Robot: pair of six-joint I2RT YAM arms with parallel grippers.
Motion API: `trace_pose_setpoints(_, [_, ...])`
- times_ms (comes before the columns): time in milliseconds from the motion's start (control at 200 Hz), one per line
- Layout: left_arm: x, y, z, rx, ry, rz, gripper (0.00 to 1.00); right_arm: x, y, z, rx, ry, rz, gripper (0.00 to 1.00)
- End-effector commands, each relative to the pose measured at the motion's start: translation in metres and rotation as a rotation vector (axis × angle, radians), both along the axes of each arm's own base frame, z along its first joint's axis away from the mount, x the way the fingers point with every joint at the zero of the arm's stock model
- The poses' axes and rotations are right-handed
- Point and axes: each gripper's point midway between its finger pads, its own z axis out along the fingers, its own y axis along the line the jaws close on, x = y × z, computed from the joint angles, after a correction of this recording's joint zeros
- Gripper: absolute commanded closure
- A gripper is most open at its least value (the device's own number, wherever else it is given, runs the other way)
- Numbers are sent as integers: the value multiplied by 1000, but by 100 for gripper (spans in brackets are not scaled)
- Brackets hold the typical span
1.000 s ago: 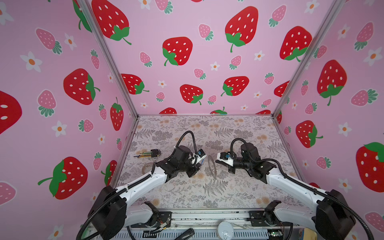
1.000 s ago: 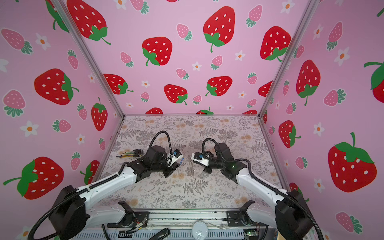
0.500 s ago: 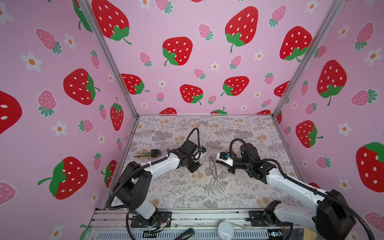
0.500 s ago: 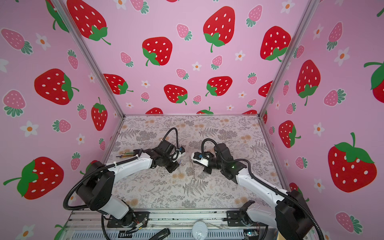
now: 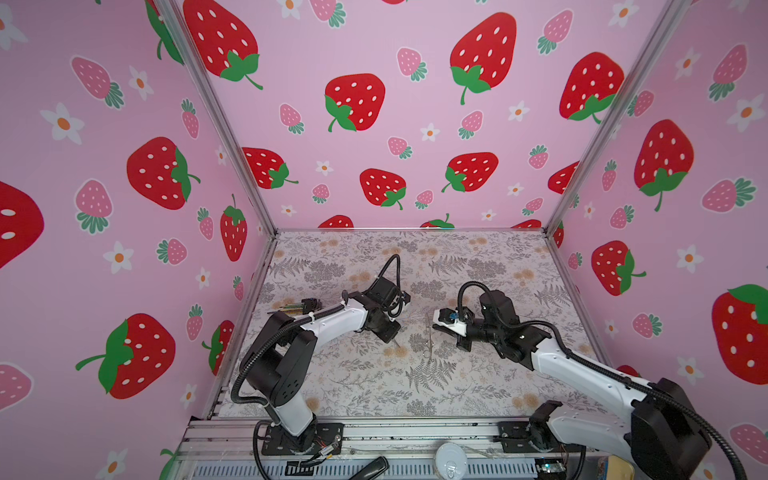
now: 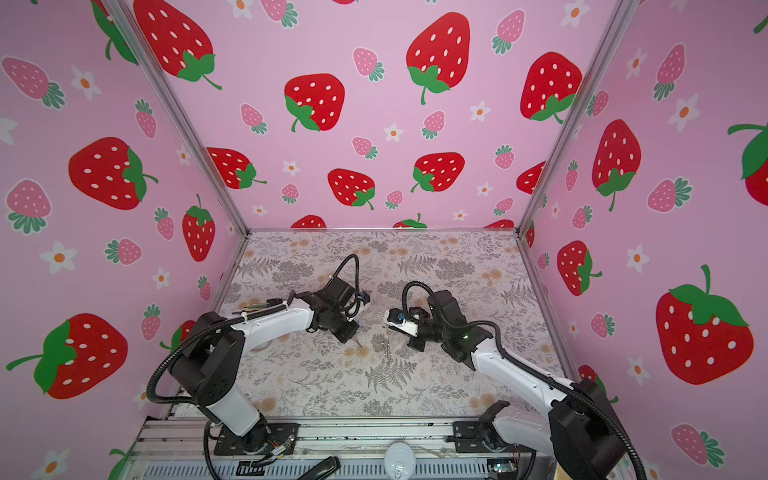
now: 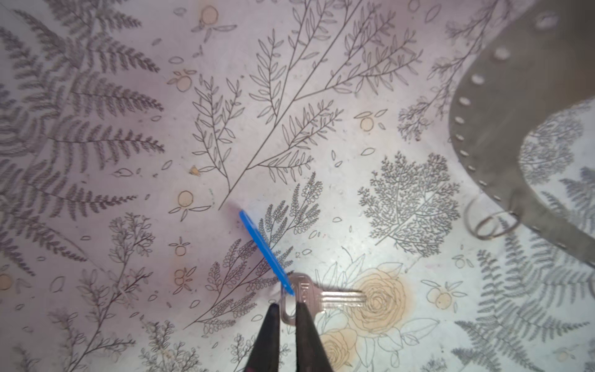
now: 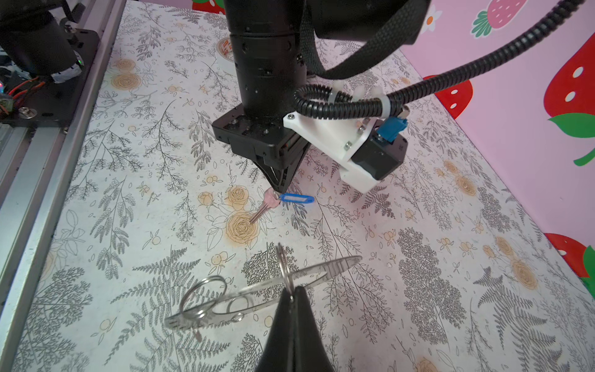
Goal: Put the keys on the keyring
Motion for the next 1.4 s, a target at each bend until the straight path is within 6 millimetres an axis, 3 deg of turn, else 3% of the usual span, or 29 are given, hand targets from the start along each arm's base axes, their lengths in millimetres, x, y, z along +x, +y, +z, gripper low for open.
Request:
trace_pose_setpoints(0, [3,9,12,10,-47,38,79,-2,2,3,11,-32,22,100])
trace_pose_setpoints(385, [-4,12,-1,34,3,63,76,-2,2,2,9,-28,23,100])
trace_pose_setpoints(715, [-10,18,-7,64,138,222,74,-2,3,1,6,-22,25,100])
trace_pose_setpoints(1040, [-3,36,12,134,324,606,72,-1,1,1,1,-37,18,100])
trace_pose_setpoints(1245, [-4,28,16,32,397,883,72,-1,0,0,5,-38,14,100])
trace_pose_setpoints(1396, [-3,19,16,-41,457,985,74,-3,-1,-1,5,-43,13,100])
